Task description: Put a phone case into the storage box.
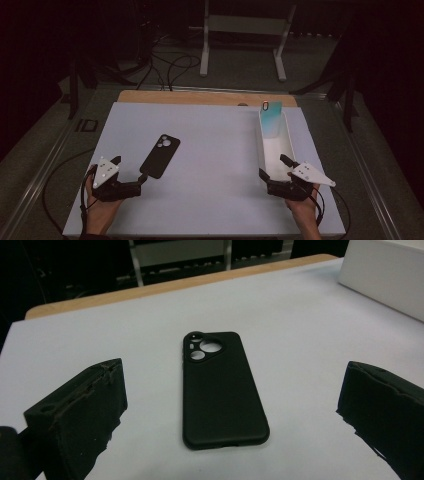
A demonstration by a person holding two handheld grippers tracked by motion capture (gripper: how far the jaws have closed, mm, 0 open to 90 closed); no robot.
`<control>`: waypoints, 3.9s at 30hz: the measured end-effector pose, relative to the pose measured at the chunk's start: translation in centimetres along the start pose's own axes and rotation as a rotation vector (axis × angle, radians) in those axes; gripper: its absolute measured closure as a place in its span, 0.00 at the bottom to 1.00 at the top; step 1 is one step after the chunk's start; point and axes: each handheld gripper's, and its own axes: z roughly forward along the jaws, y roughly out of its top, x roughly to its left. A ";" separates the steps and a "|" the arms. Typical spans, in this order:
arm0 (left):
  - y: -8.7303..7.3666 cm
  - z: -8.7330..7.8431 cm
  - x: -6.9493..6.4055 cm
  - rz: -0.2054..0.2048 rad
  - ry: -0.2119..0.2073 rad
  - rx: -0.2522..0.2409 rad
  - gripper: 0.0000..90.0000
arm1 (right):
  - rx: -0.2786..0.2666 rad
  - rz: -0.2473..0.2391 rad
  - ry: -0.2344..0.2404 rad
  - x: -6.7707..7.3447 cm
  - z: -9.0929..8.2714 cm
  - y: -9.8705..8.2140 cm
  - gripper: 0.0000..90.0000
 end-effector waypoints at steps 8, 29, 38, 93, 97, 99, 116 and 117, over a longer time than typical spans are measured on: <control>1.0 3.1 0.6 0.012 -0.021 0.155 0.00 | 0.003 0.000 -0.005 -0.1 0.0 0.0 0.10; 1.3 10.8 0.8 -0.003 -0.084 0.392 0.01 | 0.004 0.008 -0.012 -0.4 -0.1 0.0 0.10; 0.7 12.7 1.0 -0.029 -0.073 0.468 0.03 | 0.006 0.007 -0.013 -0.5 -0.1 0.0 0.10; 1.6 11.7 -0.1 -0.023 0.003 0.483 0.17 | 0.059 0.027 0.038 -0.2 0.6 0.7 0.10; 2.1 11.1 0.0 -0.024 0.012 0.453 0.17 | 0.073 0.043 0.049 -0.5 0.8 1.4 0.10; 2.4 10.8 0.0 -0.023 0.011 0.437 0.17 | 0.079 0.040 0.052 -0.5 0.9 1.6 0.10; 6.2 8.4 -3.7 0.051 -0.085 0.285 0.17 | 0.125 0.038 0.093 -0.2 1.9 3.7 0.10; 6.5 8.3 -4.0 0.059 -0.092 0.276 0.17 | 0.125 0.044 0.096 -0.2 2.0 3.8 0.10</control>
